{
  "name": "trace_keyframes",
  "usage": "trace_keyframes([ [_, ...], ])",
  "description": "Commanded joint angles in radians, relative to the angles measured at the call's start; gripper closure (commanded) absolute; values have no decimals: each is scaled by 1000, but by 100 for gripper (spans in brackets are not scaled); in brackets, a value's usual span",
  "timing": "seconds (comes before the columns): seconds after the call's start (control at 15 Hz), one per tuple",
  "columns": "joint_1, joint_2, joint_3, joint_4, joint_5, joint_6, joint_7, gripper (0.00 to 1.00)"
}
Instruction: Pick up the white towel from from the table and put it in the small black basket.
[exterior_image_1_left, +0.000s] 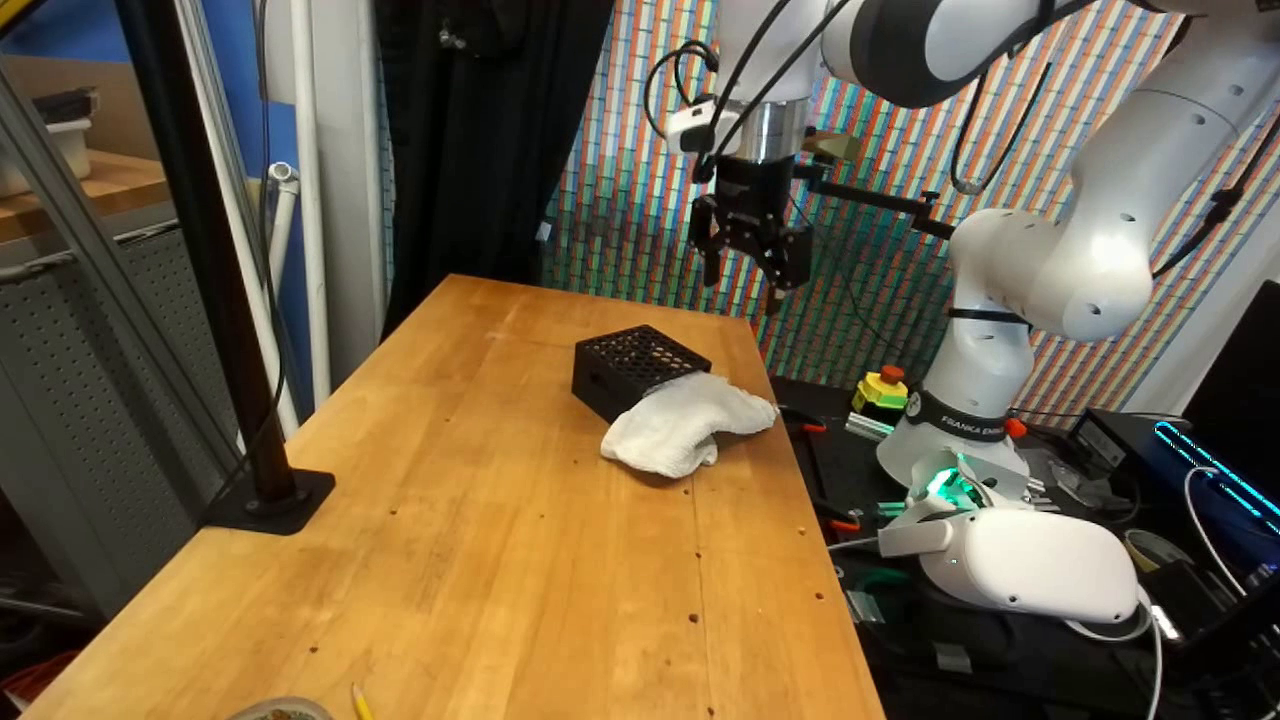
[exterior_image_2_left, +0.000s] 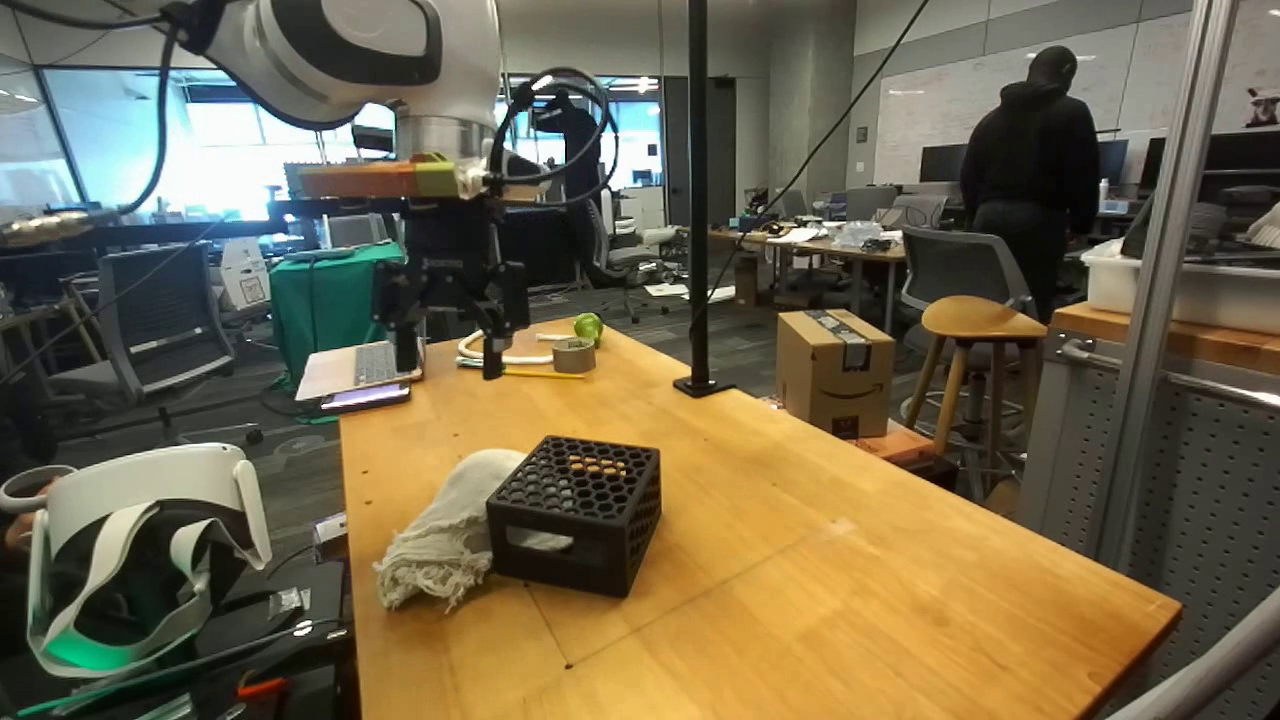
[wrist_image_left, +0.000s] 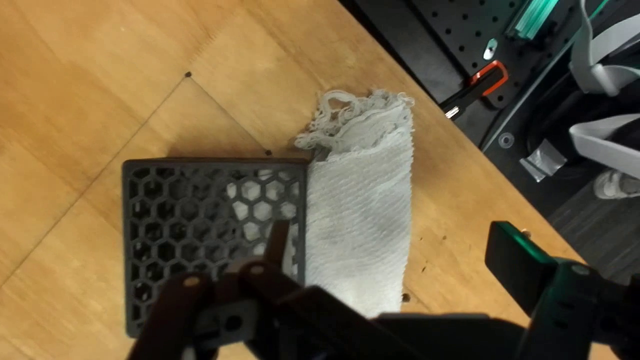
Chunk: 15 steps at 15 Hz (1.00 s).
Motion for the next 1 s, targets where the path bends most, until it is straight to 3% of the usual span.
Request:
trace_keyframes([
  [0.0,53,-65,3,-107,56,13,-38,0],
  [0.4,116,-111,45,-196,53,118,-5,0],
  [0.67,150,-121,109,-259,-6,356,55,0],
  [0.93,121,-67,168,-294,-132,597,171,0],
])
